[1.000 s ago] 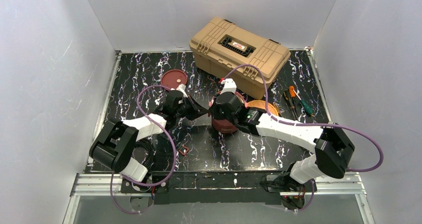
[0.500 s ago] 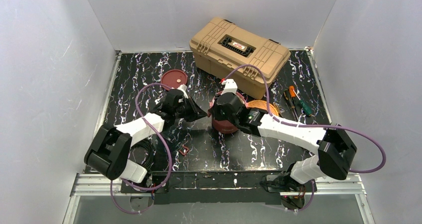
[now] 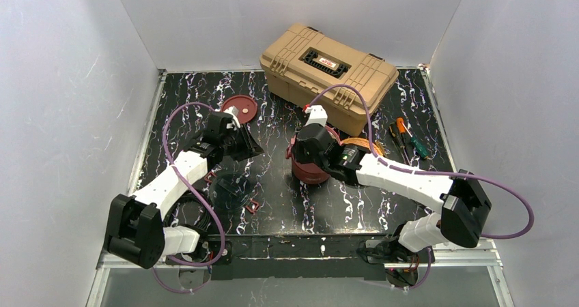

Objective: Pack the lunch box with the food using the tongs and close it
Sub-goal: Close the fastener on the packing box.

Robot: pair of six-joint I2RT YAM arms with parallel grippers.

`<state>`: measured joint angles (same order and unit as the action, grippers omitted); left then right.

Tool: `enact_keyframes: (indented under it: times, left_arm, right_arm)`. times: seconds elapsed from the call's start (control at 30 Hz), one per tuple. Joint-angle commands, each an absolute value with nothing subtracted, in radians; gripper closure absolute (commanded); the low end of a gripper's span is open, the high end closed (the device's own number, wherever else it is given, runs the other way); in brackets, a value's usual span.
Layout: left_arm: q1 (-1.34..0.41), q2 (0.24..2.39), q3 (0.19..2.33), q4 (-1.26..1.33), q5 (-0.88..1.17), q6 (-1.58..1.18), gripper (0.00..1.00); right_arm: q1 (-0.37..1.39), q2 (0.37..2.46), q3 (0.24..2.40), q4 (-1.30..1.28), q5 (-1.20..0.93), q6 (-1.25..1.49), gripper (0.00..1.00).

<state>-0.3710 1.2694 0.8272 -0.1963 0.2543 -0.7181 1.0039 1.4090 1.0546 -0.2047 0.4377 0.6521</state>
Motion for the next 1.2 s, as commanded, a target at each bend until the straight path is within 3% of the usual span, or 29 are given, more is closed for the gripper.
enact_keyframes:
  times: [0.0, 0.37, 0.5, 0.87, 1.17]
  left_arm:
    - [-0.362, 1.234, 0.864, -0.314, 0.306, -0.652, 0.74]
    - [-0.363, 1.244, 0.849, -0.319, 0.358, -0.651, 0.72]
    - [-0.357, 1.212, 0.844, -0.343, 0.340, -0.642, 0.66]
    - [-0.295, 1.078, 0.844, -0.507, 0.306, -0.597, 0.36]
    - [-0.253, 0.967, 0.807, -0.690, 0.197, -0.598, 0.31]
  right_arm:
    - [1.006, 1.439, 1.086, -0.290, 0.414, 0.674, 0.99]
    - [1.008, 1.539, 1.086, -0.326, 0.356, 0.651, 0.97]
    - [1.008, 1.528, 1.100, -0.326, 0.359, 0.643, 0.81]
    - [1.008, 1.496, 1.233, -0.393, 0.349, 0.563, 0.44]
    - [1.008, 1.386, 1.275, -0.405, 0.349, 0.488, 0.24]
